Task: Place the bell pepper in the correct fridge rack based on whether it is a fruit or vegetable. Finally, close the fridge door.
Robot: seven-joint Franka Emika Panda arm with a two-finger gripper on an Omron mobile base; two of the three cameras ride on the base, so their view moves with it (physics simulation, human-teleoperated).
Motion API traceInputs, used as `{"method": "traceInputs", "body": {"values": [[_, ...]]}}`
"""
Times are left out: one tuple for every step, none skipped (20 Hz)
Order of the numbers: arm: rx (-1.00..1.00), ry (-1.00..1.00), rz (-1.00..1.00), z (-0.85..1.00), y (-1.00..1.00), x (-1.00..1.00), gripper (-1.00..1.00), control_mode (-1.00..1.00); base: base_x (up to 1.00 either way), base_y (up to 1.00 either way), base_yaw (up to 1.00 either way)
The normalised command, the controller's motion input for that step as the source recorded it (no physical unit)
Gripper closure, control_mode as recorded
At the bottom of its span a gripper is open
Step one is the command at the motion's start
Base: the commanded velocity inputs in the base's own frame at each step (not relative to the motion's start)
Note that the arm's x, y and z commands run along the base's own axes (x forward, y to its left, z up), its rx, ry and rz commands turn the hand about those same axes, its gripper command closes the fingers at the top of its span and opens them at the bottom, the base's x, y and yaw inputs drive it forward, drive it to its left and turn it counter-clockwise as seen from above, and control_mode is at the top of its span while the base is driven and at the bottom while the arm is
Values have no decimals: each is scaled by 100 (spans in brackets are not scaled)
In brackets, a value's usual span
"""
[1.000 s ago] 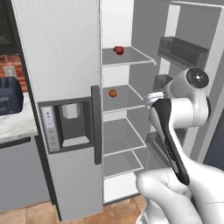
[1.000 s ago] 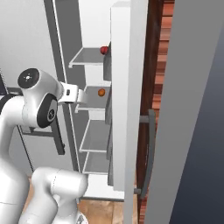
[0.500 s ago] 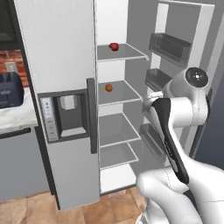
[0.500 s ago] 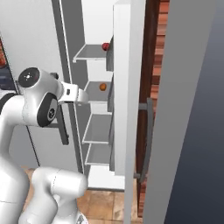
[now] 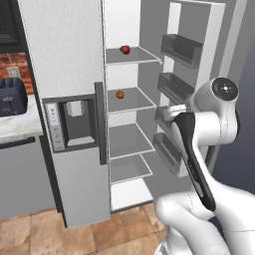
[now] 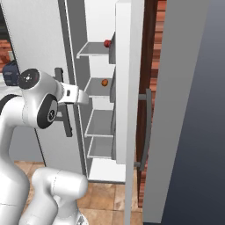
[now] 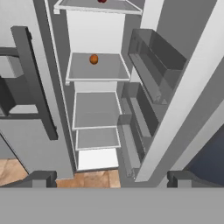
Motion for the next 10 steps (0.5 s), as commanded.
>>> {"method": "traceInputs", "body": {"values": [[0, 0, 0, 0, -4, 0, -100, -100, 0, 0, 0], [0, 0, 0, 0, 0, 0, -100, -100, 0, 0, 0], [0, 0, 0, 0, 0, 0, -100, -100, 0, 0, 0], [0, 0, 0, 0, 0, 0, -100, -100, 0, 0, 0], [0, 0, 0, 0, 0, 0, -100, -100, 0, 0, 0], [0, 0, 0, 0, 0, 0, -100, -100, 0, 0, 0], [0, 0, 0, 0, 0, 0, -100, -100, 0, 0, 0], [0, 0, 0, 0, 0, 0, -100, -100, 0, 0, 0], [0, 0, 0, 0, -9, 0, -100, -100, 0, 0, 0], [0, 0, 0, 0, -12, 0, -100, -100, 0, 0, 0]]}}
